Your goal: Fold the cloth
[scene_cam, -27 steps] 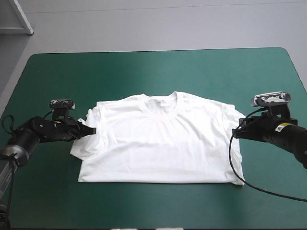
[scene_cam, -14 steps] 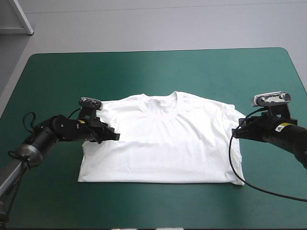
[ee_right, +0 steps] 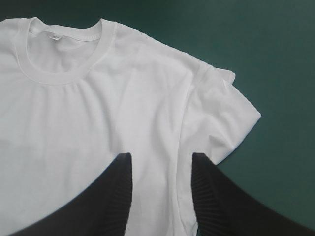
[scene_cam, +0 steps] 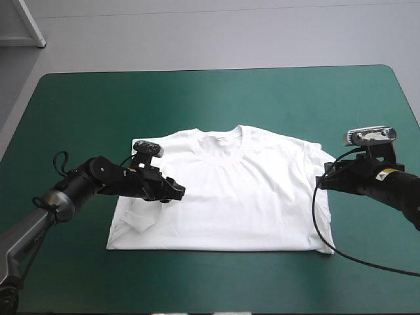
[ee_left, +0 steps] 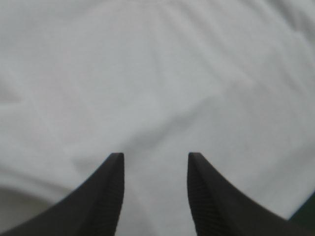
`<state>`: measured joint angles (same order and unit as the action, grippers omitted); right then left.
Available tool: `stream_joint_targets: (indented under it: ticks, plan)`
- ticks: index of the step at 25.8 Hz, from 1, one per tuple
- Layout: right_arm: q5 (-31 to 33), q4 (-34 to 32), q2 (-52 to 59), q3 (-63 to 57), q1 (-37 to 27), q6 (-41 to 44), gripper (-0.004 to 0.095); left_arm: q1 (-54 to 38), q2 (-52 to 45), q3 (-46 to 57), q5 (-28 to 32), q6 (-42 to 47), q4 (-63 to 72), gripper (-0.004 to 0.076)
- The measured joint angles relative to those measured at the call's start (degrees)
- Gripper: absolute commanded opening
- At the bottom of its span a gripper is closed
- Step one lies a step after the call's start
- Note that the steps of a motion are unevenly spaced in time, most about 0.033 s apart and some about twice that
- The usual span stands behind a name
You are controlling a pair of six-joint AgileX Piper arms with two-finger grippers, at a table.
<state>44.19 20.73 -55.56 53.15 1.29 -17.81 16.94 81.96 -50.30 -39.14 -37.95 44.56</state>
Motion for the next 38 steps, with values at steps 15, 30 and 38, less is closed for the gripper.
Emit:
stream_joint_targets:
  ticks: [15,30,38]
  plan:
    - [1.8,-10.5,-8.2,0.2,-2.4,6.3,0.0380,0.1,-5.5,-12.0,-1.5,9.5,-19.2,0.0354]
    - [-10.3,0.6,-36.4,7.4,-6.4,-2.0,0.0519,-0.2,-6.8,-15.2,-6.8,19.9,-32.7,0.0354]
    - [-9.8,-5.4,-44.1,12.6,-6.4,-1.4,0.0396,-0.2,-6.8,-15.2,-9.1,20.3,-32.9,0.0354]
